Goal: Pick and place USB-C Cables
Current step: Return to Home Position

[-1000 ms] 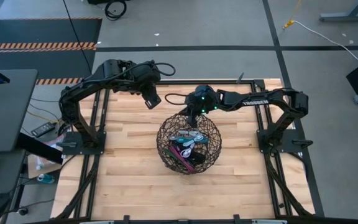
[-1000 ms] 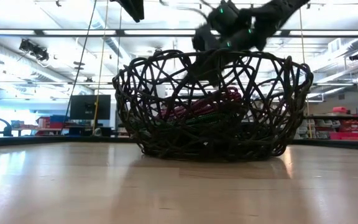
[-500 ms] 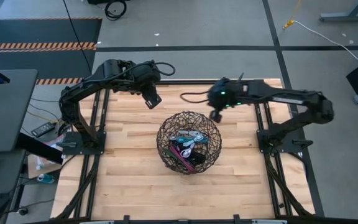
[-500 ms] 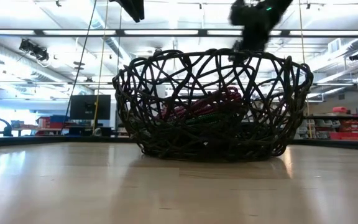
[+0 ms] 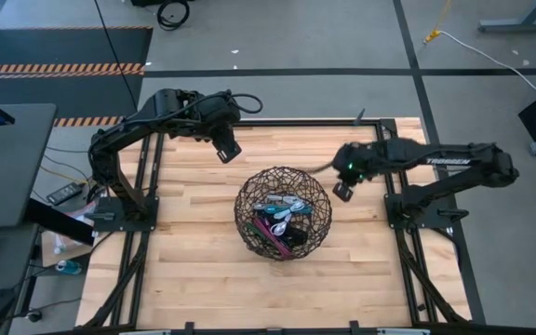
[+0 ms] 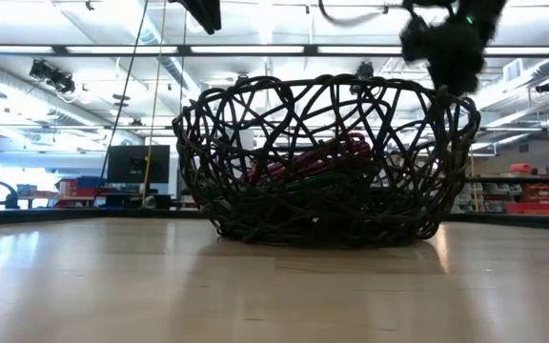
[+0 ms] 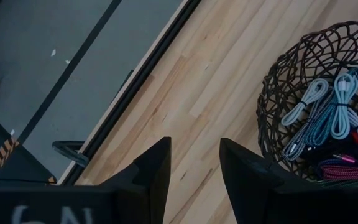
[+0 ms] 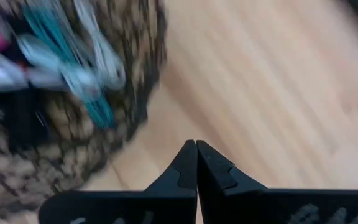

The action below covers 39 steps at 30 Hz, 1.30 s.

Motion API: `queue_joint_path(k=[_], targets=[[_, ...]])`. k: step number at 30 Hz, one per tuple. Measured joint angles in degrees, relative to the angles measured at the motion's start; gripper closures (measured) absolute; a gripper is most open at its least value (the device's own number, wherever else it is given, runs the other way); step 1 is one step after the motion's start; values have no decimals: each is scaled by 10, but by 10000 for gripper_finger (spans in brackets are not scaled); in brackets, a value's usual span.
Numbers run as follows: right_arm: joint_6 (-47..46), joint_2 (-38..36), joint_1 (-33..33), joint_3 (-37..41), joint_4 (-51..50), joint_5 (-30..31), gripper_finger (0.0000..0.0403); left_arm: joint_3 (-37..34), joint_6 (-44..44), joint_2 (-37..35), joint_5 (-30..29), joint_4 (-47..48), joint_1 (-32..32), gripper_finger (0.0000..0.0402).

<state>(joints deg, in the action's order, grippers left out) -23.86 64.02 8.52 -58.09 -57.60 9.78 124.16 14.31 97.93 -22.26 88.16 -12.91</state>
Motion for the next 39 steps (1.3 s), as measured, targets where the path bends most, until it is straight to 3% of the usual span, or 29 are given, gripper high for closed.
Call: queue_joint_path(k=[6, 15, 21, 27, 39], targets=[[-69, 1, -38, 97, 10, -13, 403, 0, 0, 0, 0, 0, 0, 258], [-95, 1, -58, 138, 166, -20, 403, 0, 0, 0, 0, 0, 0, 258], [-91, 1, -54, 138, 232, -20, 403, 0, 0, 0, 0, 0, 0, 258], [-63, -5, -52, 137, 229, 0, 403, 0, -11, 0, 0, 0, 0, 258], [36, -103, -50, 1, 205, 10, 386, 0, 52, 0, 1, 18, 58, 257]])
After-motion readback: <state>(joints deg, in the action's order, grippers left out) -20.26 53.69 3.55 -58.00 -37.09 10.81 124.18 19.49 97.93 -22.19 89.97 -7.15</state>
